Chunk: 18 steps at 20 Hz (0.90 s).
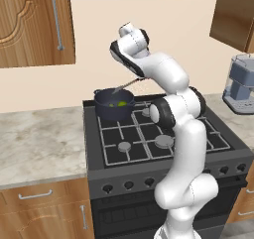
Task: Put the lime and cucumber in the pot. Retrieve the spatula and lightly stir the vegetables in the pot.
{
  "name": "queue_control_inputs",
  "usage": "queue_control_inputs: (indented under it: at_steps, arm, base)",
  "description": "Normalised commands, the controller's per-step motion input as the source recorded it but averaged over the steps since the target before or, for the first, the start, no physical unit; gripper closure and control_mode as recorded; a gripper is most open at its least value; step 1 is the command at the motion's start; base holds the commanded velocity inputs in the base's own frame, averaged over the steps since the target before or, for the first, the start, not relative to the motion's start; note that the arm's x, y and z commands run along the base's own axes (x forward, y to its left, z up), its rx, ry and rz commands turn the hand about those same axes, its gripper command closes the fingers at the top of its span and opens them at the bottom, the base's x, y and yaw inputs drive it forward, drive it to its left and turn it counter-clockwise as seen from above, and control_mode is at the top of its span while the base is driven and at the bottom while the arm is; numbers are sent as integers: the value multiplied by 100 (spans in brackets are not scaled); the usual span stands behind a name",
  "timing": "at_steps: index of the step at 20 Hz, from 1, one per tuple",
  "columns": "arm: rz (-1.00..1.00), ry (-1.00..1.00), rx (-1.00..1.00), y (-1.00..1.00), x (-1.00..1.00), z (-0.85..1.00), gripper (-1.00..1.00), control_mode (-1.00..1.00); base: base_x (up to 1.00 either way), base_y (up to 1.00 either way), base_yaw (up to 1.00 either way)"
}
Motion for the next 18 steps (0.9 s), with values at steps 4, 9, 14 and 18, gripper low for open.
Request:
queue_control_inputs:
  at_steps: [4,9,14,18]
  arm:
    - [26,-19,0,-56,0,6,100,-100]
    - [19,-8,-2,-27,-7,4,100,-100]
    - [17,-16,-13,0,-3,9,100,-100]
    - [12,-12,-16,0,1,22,100,-100]
  base:
    - [0,0,0]
    - [0,0,0]
    - [0,0,0]
    - [0,0,0]
